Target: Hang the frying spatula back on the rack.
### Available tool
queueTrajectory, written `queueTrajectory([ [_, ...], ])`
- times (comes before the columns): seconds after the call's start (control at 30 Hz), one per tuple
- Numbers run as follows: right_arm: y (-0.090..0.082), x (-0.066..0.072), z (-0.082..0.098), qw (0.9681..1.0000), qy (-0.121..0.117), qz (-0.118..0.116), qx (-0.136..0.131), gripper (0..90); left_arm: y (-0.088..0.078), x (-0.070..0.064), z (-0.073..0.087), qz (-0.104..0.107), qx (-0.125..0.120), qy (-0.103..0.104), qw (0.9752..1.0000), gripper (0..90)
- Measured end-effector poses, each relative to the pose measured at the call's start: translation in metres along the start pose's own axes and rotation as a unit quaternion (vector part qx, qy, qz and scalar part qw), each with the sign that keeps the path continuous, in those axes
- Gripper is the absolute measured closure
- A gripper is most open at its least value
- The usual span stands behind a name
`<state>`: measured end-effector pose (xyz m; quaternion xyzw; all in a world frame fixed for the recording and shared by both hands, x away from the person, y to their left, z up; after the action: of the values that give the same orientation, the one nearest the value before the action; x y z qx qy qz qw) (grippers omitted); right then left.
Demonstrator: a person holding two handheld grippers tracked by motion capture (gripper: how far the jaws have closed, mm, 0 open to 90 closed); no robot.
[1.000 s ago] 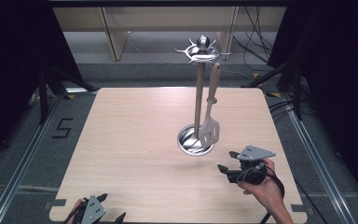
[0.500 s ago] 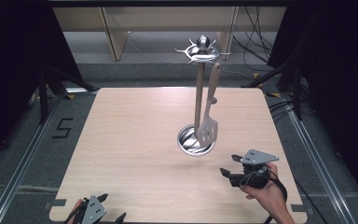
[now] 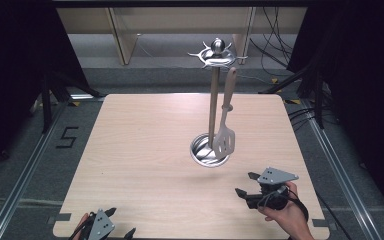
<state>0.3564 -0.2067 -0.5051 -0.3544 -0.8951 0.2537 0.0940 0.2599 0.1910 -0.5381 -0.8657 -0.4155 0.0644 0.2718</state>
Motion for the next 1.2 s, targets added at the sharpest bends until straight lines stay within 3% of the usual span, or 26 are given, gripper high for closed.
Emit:
queueTrajectory([
  [0.07, 0.000, 0.001, 0.003, 1.0000, 0.003, -0.004, 0.003, 28.5, 0.000, 0.000, 0.000, 0.000, 0.001, -0.002, 1.0000, 15.0],
  [0.1, -0.001, 0.003, 0.006, 0.9999, 0.010, -0.005, 0.005, 28.5, -0.002, 0.003, 0.001, -0.003, 0.013, 0.013, 0.9998, 15.0],
  [0.13, -0.001, 0.003, 0.006, 0.9999, 0.010, -0.005, 0.005, 28.5, -0.002, 0.003, 0.001, -0.003, 0.013, 0.013, 0.9998, 15.0],
  [0.17, -0.003, 0.003, 0.009, 1.0000, 0.006, -0.003, 0.006, 28.3, -0.003, 0.006, 0.000, -0.005, 0.014, 0.031, 0.9994, 15.0],
  [0.2, -0.003, 0.005, 0.011, 0.9999, 0.013, -0.006, 0.007, 28.1, -0.003, 0.004, 0.001, -0.006, 0.011, 0.020, 0.9997, 15.0],
  [0.3, -0.004, 0.006, 0.015, 0.9999, 0.007, -0.006, 0.008, 27.8, -0.002, 0.004, 0.000, -0.005, 0.009, 0.018, 0.9998, 15.0],
  [0.33, -0.004, 0.006, 0.015, 0.9999, 0.007, -0.006, 0.008, 27.8, -0.002, 0.002, 0.000, -0.007, 0.003, 0.003, 1.0000, 15.0],
  [0.4, -0.005, 0.008, 0.016, 0.9999, 0.010, -0.002, 0.008, 27.6, -0.003, 0.002, 0.001, 0.005, 0.012, 0.018, 0.9997, 15.0],
  [0.47, -0.005, 0.010, 0.019, 0.9999, 0.003, -0.009, 0.008, 27.5, -0.003, 0.002, 0.001, -0.001, 0.014, 0.019, 0.9997, 14.9],
  [0.5, -0.005, 0.010, 0.019, 0.9999, 0.003, -0.009, 0.008, 27.5, -0.002, 0.005, 0.000, 0.002, 0.011, 0.042, 0.9990, 14.9],
  [0.53, -0.006, 0.011, 0.020, 0.9999, 0.009, -0.004, 0.009, 27.3, -0.001, 0.004, 0.000, 0.000, 0.006, 0.031, 0.9995, 14.9],
  [0.57, -0.006, 0.012, 0.022, 0.9998, 0.015, -0.007, 0.014, 27.2, -0.002, 0.007, 0.001, -0.008, 0.017, 0.044, 0.9988, 14.9],
  [0.67, -0.007, 0.012, 0.023, 0.9998, 0.013, -0.006, 0.013, 26.9, -0.001, 0.005, 0.000, 0.000, 0.010, 0.042, 0.9991, 14.9],
  [0.7, -0.007, 0.012, 0.023, 0.9999, 0.010, -0.003, 0.010, 26.8, -0.003, 0.002, 0.002, -0.005, 0.015, 0.016, 0.9997, 15.0],
  [0.73, -0.008, 0.013, 0.024, 0.9998, 0.017, -0.006, 0.013, 26.7, -0.001, 0.005, 0.000, -0.002, 0.006, 0.037, 0.9993, 14.9],
  [0.77, -0.008, 0.014, 0.024, 0.9998, 0.013, -0.009, 0.012, 26.7, -0.001, 0.006, 0.001, -0.005, 0.012, 0.041, 0.9991, 15.0],
  [0.93, -0.011, 0.018, 0.027, 0.9999, 0.011, -0.008, 0.009, 26.1, -0.001, 0.004, 0.000, -0.005, 0.006, 0.034, 0.9994, 14.9],
  [1.03, -0.013, 0.020, 0.030, 0.9997, 0.016, -0.012, 0.013, 25.8, -0.002, 0.006, 0.001, -0.005, 0.015, 0.042, 0.9990, 14.9],
  [1.07, -0.014, 0.021, 0.032, 0.9997, 0.017, -0.012, 0.016, 25.8, -0.002, 0.003, 0.002, -0.005, 0.017, 0.027, 0.9995, 15.0],
  [1.2, -0.015, 0.021, 0.034, 0.9997, 0.016, -0.011, 0.014, 25.6, -0.001, 0.004, 0.002, -0.004, 0.019, 0.035, 0.9992, 15.0],
])
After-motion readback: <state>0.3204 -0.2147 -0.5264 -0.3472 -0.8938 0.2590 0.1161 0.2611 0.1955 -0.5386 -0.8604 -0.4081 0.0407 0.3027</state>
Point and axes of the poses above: each handheld gripper's, and its own axes: y roughly forward along the jaws, z roughly out of its underside, x roughly to its left, the point moved 7 cm from there along y, roughly forward along the jaws, and after that the axes turned 5 degrees about -x, right-handed, at the moved point
